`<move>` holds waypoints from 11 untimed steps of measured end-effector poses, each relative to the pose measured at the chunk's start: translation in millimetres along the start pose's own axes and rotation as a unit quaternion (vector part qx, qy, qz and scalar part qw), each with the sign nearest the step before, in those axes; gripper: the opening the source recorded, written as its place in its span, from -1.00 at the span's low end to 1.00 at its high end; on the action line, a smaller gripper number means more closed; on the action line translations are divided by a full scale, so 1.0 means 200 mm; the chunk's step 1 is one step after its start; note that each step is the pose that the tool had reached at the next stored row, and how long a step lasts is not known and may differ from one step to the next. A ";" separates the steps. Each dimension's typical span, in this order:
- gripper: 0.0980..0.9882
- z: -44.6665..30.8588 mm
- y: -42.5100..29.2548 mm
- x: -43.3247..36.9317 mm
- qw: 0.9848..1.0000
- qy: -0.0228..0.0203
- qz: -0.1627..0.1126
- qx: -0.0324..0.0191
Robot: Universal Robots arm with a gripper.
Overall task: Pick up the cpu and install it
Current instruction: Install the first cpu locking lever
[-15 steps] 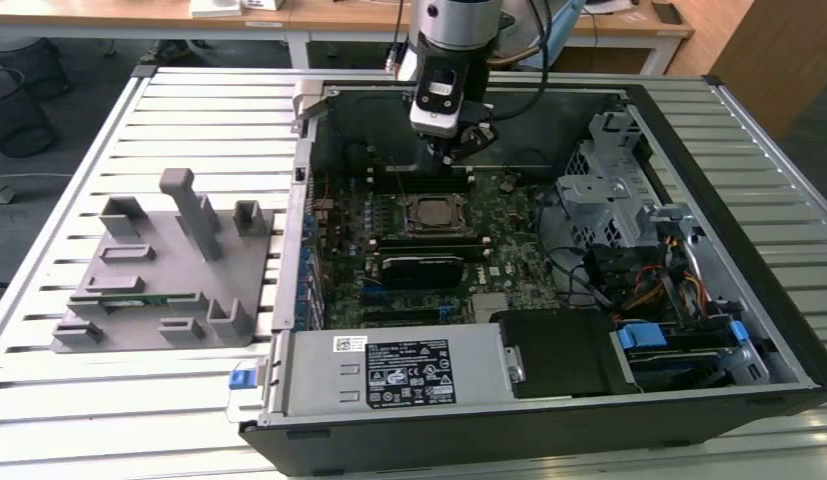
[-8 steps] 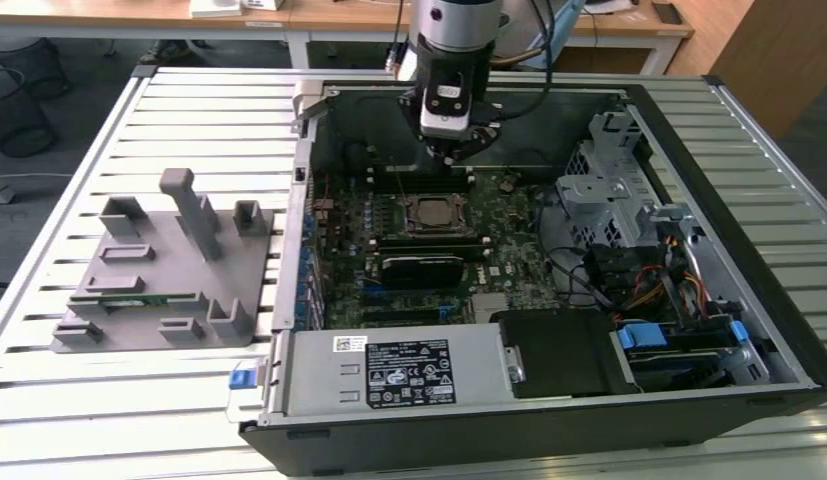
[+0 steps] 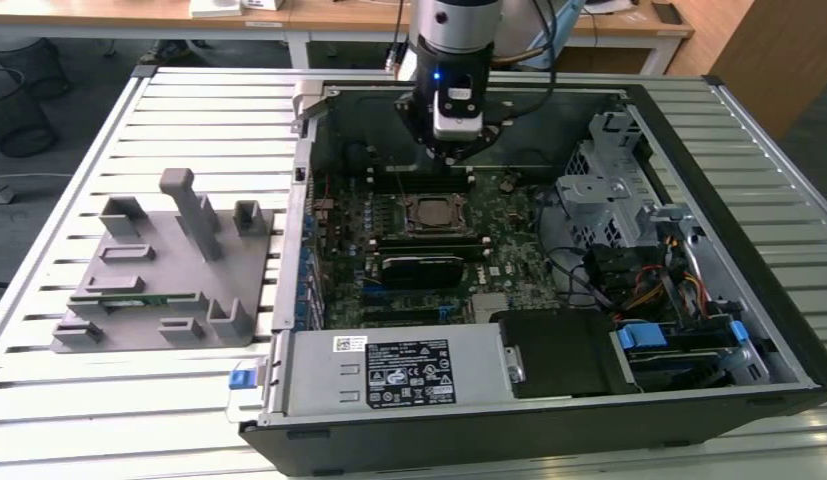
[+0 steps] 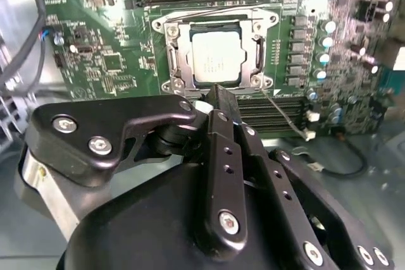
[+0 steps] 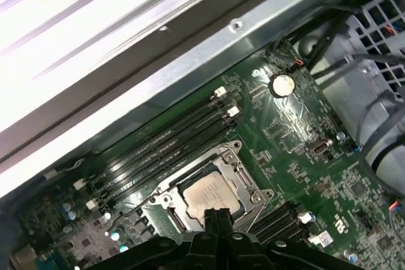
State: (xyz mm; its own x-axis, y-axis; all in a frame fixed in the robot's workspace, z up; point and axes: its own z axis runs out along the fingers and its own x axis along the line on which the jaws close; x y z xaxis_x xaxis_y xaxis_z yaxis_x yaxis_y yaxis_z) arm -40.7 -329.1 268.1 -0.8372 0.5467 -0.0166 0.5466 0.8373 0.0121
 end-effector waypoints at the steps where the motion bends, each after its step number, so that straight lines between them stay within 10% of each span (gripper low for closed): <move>1: -0.98 0.001 0.000 0.000 1.000 0.000 -0.009 0.000; 11: -0.98 0.003 0.000 0.000 0.995 0.001 -0.097 -0.002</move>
State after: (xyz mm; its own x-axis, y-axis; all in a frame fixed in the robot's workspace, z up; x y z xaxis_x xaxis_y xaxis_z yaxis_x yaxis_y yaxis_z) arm -40.7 -329.0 267.5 -0.9267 0.3755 -0.0165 0.3753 0.9268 0.0122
